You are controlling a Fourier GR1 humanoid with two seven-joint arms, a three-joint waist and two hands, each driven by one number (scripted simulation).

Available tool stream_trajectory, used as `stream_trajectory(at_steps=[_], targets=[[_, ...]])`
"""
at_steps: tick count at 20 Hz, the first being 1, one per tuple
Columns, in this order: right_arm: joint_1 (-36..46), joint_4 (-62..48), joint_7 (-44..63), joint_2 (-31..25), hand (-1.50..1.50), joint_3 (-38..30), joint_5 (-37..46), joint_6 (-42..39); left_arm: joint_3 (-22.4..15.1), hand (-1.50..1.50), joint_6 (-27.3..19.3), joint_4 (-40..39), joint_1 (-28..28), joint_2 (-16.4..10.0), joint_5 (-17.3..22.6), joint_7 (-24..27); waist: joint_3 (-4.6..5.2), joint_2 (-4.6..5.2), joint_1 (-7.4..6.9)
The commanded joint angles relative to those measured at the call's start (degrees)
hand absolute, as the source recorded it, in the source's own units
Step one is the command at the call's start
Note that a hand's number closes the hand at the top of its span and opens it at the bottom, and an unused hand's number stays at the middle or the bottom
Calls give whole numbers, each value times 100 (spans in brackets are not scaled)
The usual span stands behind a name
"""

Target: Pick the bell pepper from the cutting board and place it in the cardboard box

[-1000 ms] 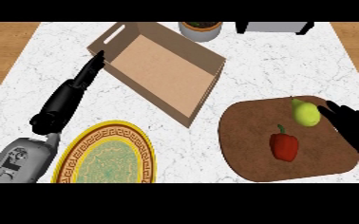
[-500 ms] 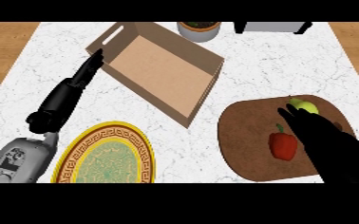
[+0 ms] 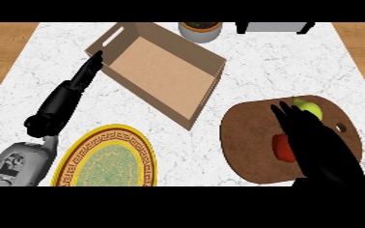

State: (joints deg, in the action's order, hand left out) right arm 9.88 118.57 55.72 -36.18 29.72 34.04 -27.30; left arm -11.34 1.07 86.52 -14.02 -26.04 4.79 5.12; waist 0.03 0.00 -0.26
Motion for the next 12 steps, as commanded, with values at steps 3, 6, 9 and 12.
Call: stream_trajectory(at_steps=[3, 6, 9, 12], targets=[[-381, -370, -11, 209, -150, 200, 715, 5, 82, 0, 31, 38, -35, 220, -211, -140, -4, -4, 49], [43, -1020, -343, 273, -150, -276, 622, -246, 201, 0, 61, -148, 20, 324, -306, 172, -2, 5, 15], [-340, -670, -356, 246, -150, -348, 864, -253, 156, 0, 149, 89, 326, 372, -430, 105, -3, -6, 41], [-46, -1144, -507, 655, -150, -339, 1089, -401, 661, 0, 658, 179, 225, 64, -151, 90, -2, -1, 17]])
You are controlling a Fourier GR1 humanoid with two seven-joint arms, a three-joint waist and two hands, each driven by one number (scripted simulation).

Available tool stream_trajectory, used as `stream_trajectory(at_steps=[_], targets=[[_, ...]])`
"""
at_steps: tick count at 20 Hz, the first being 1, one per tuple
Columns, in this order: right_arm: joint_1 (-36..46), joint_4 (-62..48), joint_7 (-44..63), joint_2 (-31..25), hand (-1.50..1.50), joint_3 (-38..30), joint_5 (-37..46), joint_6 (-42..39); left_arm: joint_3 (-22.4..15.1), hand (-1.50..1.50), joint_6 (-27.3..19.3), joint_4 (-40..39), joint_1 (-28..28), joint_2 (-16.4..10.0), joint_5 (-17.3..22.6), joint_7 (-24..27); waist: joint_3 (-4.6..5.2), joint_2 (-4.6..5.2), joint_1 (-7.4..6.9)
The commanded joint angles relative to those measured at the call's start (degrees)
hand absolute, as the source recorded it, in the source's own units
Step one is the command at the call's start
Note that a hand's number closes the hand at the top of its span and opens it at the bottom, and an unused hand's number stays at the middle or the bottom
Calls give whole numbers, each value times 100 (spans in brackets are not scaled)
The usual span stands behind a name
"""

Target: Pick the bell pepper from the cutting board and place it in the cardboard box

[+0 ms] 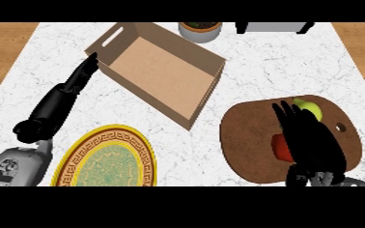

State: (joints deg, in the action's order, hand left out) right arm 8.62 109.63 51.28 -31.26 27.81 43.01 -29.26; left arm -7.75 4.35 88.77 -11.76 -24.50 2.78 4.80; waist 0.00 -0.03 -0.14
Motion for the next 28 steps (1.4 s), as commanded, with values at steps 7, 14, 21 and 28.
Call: stream_trajectory(at_steps=[7, 14, 21, 28], targets=[[-321, -443, -731, 416, -150, -487, 556, -105, 420, 0, 392, 57, -46, 303, -287, -206, 0, 1, 17], [-430, -896, -874, 655, -150, -528, 1160, 18, 478, 0, 450, -88, -234, 595, -565, -303, 0, 1, 19], [-485, -1269, -1171, 1036, -150, -625, 1498, 208, 550, 0, 390, -525, -285, 873, -987, 157, 1, 3, 27], [-485, -1770, -2679, 490, 150, -650, 1701, 792, 763, 0, 809, -138, 64, 731, -689, 36, -1, 3, 9]])
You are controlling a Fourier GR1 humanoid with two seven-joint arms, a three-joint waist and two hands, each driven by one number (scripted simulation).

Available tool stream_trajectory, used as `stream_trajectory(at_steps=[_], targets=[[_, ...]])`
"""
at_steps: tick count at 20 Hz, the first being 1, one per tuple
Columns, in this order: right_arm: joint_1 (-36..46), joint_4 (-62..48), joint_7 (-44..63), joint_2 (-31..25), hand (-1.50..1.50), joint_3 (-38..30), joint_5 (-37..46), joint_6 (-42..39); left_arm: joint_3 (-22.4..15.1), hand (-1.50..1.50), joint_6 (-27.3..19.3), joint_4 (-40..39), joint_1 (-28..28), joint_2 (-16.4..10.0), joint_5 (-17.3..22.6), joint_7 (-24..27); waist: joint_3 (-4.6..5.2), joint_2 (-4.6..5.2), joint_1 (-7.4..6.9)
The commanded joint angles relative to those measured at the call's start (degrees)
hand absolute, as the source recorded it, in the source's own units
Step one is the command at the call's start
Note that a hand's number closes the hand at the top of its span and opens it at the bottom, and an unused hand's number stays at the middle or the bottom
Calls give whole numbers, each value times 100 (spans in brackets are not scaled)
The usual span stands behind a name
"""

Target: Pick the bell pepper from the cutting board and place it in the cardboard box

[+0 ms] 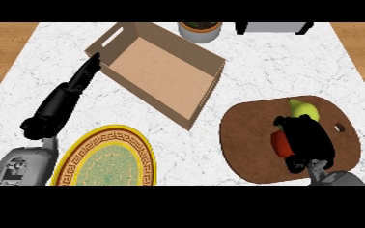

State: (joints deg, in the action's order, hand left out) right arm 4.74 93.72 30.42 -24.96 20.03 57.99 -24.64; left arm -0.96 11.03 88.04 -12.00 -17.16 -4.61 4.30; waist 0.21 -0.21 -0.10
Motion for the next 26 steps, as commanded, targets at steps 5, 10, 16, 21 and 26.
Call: stream_trajectory(at_steps=[5, 10, 16, 21, 26], targets=[[235, -791, -944, -8, 150, 64, 738, 1095, 239, 0, 255, 167, -88, -79, 70, -143, -24, 21, -19], [1311, -626, -240, 2318, 150, 1812, 839, 444, -228, 0, 234, -84, -366, 171, -155, 81, -19, 173, -693], [2469, -1021, -283, 2475, 150, 2368, 65, 929, -549, 0, 297, -66, -748, 461, -165, -20, -38, 256, -1129], [3593, -1337, -6, 2488, 150, 2597, -152, 1518, -586, 0, 346, -164, -673, 427, -212, 57, -12, 198, -1272], [4748, -1615, 436, 2493, 150, 2730, -530, 2039, -521, 0, 286, -396, -996, 494, -223, -112, -4, 167, -1091]])
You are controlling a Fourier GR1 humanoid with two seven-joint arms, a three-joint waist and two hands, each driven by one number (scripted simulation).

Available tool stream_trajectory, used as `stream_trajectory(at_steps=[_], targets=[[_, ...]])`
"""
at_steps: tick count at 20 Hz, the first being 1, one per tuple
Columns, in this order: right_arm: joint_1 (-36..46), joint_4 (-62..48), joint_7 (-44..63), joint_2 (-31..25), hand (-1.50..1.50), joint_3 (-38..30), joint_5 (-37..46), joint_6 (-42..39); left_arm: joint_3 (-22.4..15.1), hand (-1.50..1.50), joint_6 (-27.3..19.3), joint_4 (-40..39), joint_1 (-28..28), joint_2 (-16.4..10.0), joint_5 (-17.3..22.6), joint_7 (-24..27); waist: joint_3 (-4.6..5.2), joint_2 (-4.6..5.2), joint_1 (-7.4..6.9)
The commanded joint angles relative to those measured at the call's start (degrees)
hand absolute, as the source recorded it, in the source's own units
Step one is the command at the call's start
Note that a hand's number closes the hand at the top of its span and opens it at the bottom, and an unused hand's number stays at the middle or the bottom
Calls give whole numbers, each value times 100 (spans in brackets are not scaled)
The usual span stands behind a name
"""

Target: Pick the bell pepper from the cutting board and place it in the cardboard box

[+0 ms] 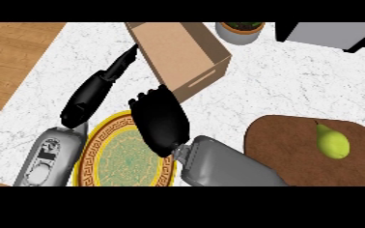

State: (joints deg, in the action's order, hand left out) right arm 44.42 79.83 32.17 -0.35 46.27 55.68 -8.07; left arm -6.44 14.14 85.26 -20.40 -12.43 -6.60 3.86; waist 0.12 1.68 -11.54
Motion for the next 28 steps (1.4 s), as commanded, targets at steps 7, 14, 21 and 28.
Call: stream_trajectory(at_steps=[7, 14, 21, 28], targets=[[1695, -600, 1852, 35, 150, -594, -652, 1636, -17, 0, -113, -139, -62, 62, -123, -19, 9, -74, 166], [2734, -1796, 2834, 35, 150, -741, -846, 2621, 229, 0, -201, -366, 166, -72, -128, 216, 17, -50, 404], [3860, -3353, 2639, 35, 150, -1041, -1415, 2677, 178, 0, -255, -39, 251, 5, -146, 44, 11, -66, 485], [3349, -4321, 1603, 35, 150, -1151, -2664, 1774, 369, 0, -239, -202, 194, -108, -122, 140, 4, -20, 669]])
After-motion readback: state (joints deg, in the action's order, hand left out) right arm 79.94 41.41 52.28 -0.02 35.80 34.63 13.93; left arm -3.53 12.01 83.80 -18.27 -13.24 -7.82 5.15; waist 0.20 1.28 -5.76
